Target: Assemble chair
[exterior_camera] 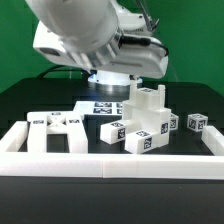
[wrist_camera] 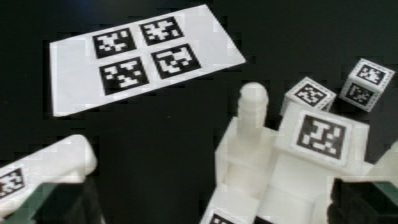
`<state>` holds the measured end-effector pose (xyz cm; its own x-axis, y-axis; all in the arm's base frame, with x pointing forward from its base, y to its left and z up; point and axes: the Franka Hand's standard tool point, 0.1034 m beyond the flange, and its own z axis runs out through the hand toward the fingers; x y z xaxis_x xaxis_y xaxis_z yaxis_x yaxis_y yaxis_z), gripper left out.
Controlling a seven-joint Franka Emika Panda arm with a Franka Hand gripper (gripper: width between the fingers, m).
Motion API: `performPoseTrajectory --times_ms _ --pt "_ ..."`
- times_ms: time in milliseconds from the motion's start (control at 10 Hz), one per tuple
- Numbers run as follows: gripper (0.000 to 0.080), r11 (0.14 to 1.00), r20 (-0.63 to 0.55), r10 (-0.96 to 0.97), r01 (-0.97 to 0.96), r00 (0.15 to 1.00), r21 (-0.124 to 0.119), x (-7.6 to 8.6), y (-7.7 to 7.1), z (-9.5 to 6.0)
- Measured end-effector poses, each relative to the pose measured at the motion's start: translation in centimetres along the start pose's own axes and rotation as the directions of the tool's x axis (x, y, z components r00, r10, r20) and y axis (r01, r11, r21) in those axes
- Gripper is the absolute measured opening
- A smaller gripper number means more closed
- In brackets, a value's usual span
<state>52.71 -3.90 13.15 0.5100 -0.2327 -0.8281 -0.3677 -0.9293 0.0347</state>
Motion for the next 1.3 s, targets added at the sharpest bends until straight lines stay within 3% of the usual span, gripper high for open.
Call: performPoseTrajectory --times_ms 400,500,600,700,800,1000,1200,1300 --pt "0.0649 1.000 -0.005 0.003 -0.003 1.000 0.003 0.4 0.2 0.1" --pt "0.0649 1.000 -0.011 -0.021 0.021 1.000 -0.013 0.6 0.6 0.1" --pt "0.0649 0.996 -0.024 -0.074 0.073 0.997 -0.056 1.1 1.8 -0.1" --pt "0.0649 0.994 -0.026 -0.095 0.093 0.995 -0.048 1.1 2.6 -0.6" --pt "0.0649 0.993 -0.028 -0.091 0.089 0.995 -0.075 0.8 3.0 -1.3" --pt "0.0649 0.974 -0.034 -0.096 0.087 0.995 -0.210 0.9 2.6 -1.0" --pt "0.0649 0.944 -0.029 -0.107 0.092 0.994 -0.316 0.8 2.4 -0.9" --pt "0.0649 0.904 -0.010 -0.156 0.139 0.988 -0.404 1.1 3.2 -1.3"
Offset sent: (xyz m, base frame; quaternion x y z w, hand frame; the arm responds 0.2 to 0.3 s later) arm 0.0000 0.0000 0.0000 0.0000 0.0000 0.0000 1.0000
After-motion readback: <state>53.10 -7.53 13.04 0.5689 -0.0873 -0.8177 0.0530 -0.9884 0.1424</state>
